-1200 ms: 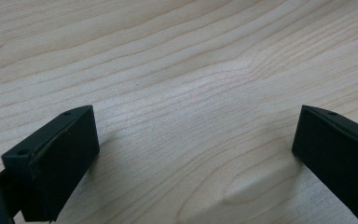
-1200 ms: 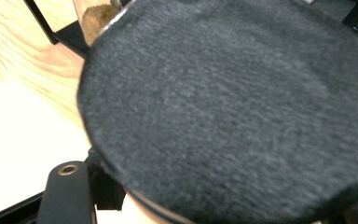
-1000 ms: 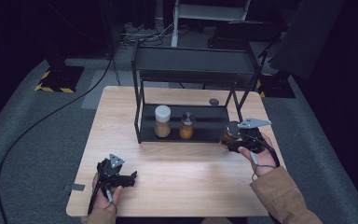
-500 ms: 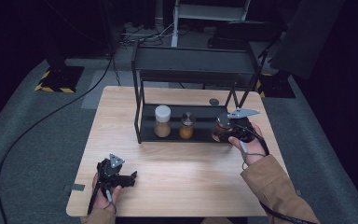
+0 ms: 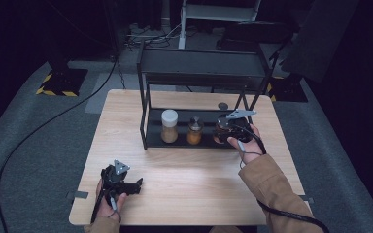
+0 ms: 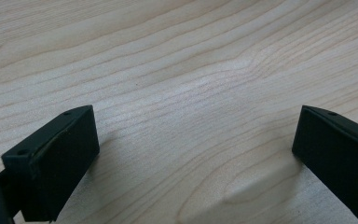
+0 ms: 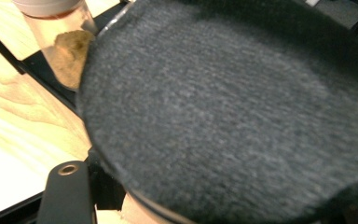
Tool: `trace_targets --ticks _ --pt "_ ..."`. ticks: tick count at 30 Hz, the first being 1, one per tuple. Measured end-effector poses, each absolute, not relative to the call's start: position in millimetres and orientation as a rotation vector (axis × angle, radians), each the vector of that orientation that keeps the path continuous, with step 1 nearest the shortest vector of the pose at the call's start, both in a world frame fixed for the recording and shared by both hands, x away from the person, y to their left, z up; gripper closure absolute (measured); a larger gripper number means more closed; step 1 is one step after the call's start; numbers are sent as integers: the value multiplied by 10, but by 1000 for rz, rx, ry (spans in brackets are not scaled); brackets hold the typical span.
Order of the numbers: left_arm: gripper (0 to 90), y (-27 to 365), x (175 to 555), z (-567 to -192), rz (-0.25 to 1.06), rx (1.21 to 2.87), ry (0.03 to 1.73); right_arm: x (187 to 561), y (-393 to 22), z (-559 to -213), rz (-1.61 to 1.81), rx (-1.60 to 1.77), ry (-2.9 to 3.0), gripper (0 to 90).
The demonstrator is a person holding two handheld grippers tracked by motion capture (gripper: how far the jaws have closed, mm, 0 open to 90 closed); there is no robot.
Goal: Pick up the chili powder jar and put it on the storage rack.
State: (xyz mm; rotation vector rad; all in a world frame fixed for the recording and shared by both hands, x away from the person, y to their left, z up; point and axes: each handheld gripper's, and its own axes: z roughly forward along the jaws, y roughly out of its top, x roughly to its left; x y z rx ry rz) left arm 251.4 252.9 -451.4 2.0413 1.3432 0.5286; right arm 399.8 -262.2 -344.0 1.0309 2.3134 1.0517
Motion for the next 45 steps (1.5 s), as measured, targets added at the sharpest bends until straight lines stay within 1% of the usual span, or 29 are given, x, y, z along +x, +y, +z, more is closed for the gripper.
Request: trace_targets --ticks 20,34,40,41,43,45 --pt "2 2529 2513 -4514 529 2041 1344 4300 -2532 -3823 1004 1123 2316 318" --pt "2 2530 2514 -4515 529 2041 1343 4393 -2535 -3999 1004 1178 2312 318" --pt "2 2529 2513 -4514 529 2041 1344 4387 -2535 -4017 1007 1159 2308 317" --pt "2 2530 2513 -4515 528 2040 1343 4382 -2534 -4018 1008 1155 2307 309" --pt "2 2529 2513 -4514 529 2041 1344 4367 -2530 -4016 1014 1159 2298 212" --pt "2 2529 2513 -4515 529 2041 1343 4335 -2533 -3986 1032 1149 2286 166"
